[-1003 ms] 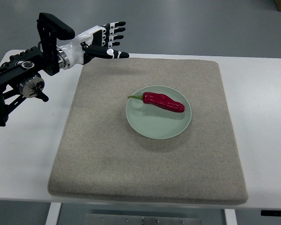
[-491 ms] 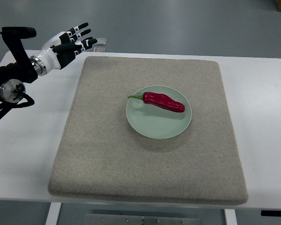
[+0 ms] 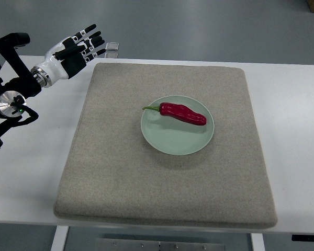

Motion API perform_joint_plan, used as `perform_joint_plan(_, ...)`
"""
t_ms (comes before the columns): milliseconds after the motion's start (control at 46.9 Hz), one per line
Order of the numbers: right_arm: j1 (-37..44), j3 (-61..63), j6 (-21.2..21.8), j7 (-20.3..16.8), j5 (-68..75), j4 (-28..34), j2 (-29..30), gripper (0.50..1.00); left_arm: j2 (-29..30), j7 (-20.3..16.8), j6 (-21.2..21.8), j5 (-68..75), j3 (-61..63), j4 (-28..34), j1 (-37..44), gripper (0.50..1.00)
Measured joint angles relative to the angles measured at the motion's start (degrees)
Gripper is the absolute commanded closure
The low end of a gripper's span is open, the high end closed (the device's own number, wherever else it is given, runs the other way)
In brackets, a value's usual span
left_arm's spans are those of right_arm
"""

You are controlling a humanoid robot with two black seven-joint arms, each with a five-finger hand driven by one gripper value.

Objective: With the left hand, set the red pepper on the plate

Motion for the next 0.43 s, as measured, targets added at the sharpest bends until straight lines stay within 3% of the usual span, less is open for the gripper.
perform_joint_plan(427, -0.2, 0.1, 0.2, 0.0, -0.2, 1.1, 0.0, 0.572, 0.0, 0.0, 0.0, 0.1, 0.4, -0.2, 0.2, 0.506)
